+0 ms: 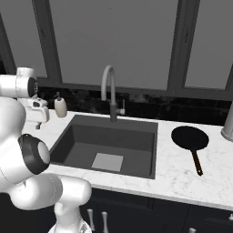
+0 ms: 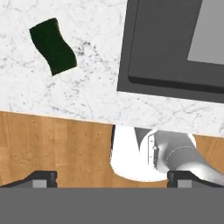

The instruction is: Pick the pan and sponge and place them into the sink. Then turn on the water.

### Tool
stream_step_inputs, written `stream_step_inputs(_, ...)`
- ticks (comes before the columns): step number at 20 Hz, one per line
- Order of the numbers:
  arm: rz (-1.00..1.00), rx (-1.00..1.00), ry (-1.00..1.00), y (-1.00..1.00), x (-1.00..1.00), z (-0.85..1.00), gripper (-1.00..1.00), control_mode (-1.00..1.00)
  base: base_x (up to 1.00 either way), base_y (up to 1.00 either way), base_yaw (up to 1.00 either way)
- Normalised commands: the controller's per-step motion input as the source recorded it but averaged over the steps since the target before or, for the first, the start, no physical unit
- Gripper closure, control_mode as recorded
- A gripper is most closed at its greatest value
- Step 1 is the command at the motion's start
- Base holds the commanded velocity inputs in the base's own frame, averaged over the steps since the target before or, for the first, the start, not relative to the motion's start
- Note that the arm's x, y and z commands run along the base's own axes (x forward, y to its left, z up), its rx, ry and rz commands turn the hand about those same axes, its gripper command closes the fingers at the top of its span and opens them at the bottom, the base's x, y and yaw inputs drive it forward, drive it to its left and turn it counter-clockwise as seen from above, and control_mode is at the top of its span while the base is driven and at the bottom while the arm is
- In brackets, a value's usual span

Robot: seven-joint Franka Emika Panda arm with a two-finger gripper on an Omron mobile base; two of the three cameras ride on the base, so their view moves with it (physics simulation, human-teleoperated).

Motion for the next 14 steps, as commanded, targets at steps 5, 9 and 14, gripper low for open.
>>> stream_step_inputs(5, 0.00, 0.00, 0.00, 0.26, 0.00, -0.44, -1.00, -1.00, 0.00, 0.00, 0.00)
stream_step_inputs(9, 0.01, 0.00, 0.00, 0.31, 0.00, -0.44, -1.00, -1.00, 0.00, 0.00, 0.00)
stream_step_inputs(14, 0.01, 0.00, -0.01, 0.41, 0.01, -0.34, -1.00, -1.00, 0.00, 0.00, 0.00)
